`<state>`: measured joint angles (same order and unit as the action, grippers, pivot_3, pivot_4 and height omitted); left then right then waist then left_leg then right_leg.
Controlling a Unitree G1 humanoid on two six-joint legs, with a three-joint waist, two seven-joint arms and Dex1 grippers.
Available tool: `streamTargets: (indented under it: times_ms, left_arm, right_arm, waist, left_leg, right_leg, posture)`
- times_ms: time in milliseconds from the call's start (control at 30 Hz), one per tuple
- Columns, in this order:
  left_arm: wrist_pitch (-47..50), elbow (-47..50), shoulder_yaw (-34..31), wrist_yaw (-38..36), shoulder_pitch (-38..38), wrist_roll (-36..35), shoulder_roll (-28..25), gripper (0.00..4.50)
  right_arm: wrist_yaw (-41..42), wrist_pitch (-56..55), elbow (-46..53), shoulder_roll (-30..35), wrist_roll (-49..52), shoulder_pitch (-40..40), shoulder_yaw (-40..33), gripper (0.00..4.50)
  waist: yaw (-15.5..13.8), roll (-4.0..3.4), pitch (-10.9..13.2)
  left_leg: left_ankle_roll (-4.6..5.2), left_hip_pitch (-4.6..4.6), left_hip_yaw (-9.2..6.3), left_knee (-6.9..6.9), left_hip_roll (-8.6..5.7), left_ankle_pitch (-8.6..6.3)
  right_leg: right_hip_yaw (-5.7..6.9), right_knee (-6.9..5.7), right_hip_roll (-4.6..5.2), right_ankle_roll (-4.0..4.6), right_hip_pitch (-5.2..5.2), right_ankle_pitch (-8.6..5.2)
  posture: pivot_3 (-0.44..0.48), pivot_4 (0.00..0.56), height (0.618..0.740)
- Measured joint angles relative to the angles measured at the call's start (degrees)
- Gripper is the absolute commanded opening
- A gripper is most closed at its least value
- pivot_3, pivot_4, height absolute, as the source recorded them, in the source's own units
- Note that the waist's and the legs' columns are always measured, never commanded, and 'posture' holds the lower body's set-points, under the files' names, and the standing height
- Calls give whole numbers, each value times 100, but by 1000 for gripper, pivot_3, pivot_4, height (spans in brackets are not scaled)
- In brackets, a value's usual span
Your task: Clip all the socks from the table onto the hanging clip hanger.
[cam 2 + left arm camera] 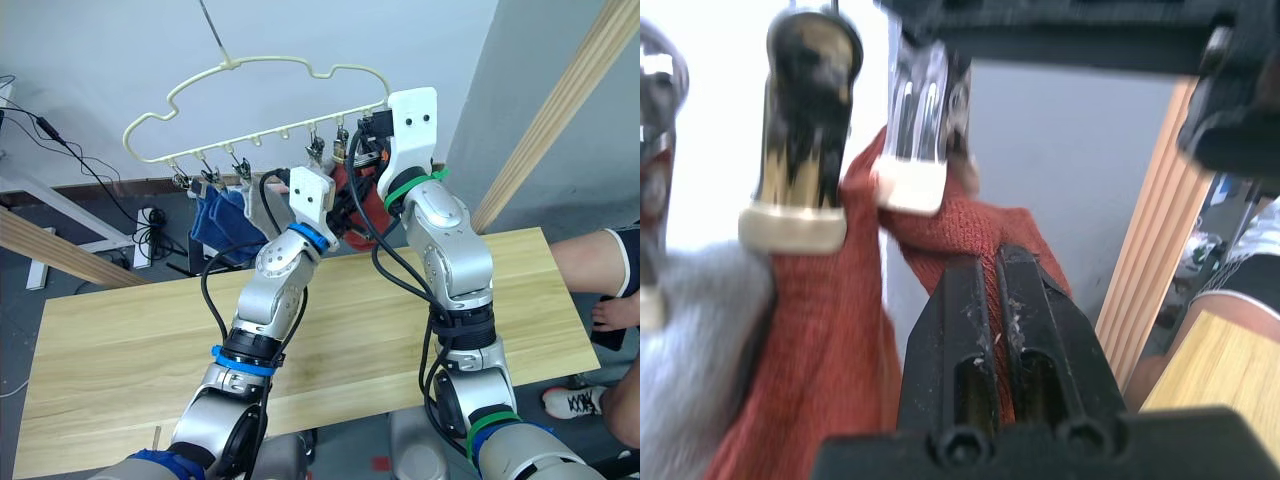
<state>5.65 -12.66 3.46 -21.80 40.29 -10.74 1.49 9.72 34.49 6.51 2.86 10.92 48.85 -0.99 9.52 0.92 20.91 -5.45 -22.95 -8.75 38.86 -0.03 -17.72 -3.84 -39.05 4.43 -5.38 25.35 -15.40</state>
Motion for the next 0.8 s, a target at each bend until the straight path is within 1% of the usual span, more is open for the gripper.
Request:
streamTargets:
  times_ms: [33,133,333,433,467,567,700,767,800]
  left_arm:
    - [21,20,0,2,0,-15,0,38]
    - [52,90,0,3,-3,-52,0,0]
    - [186,208,5,1,-45,-69,0,0]
    - [278,327,13,-15,-126,-109,9,0]
    - [304,337,12,-22,-144,-151,15,0]
    - [439,420,22,-96,-198,-234,-13,682]
    - [622,670,180,-441,-423,-252,-365,1837]
    - [682,791,282,-638,-578,-235,-610,2376]
    - [683,877,341,-755,-673,-223,-733,2649]
  right_arm:
    - [-2,1,0,-1,0,-1,0,0]
    - [-39,1,0,-26,0,-4,-12,790]
    - [-157,-1,0,-30,-4,-7,-25,3059]
    - [-190,2,1,-25,9,-7,-57,4080]
    - [-190,20,7,-15,49,-9,-93,4080]
    - [-85,172,264,86,233,-60,-151,4117]
    - [307,515,926,400,686,-323,-216,4117]
    - [521,622,1164,619,870,-489,-232,4498]
    - [638,638,1276,740,957,-602,-242,4500]
  waist:
    - [0,0,0]
    - [0,0,0]
    - [1,0,0]
    - [-1,0,0]
    - [0,0,0]
    - [-1,0,0]
    - [-1,0,0]
    - [-1,0,0]
    - [-4,0,0]
  left_leg:
    - [0,0,0,0,0,0]
    - [0,0,0,0,0,0]
    - [0,0,0,0,0,0]
    - [0,0,0,0,0,0]
    - [0,0,0,0,0,0]
    - [0,-1,0,0,0,0]
    - [0,0,0,-2,0,0]
    - [0,0,-1,-3,0,0]
    - [0,1,-2,-3,1,0]
  right_leg:
    - [0,0,0,0,0,0]
    - [0,0,0,0,0,0]
    - [0,1,0,0,0,0]
    - [0,1,0,0,0,0]
    - [0,0,0,0,0,0]
    - [0,1,0,0,0,0]
    - [0,4,0,0,-2,0]
    - [0,3,0,0,-2,0]
    - [1,2,0,0,-4,0]
  posture:
    - [-186,383,740]
    - [-184,382,740]
    - [-184,380,740]
    - [-184,379,740]
    - [-184,379,740]
    - [-182,378,740]
    - [-182,378,740]
    - [-180,374,740]
    - [-178,373,740]
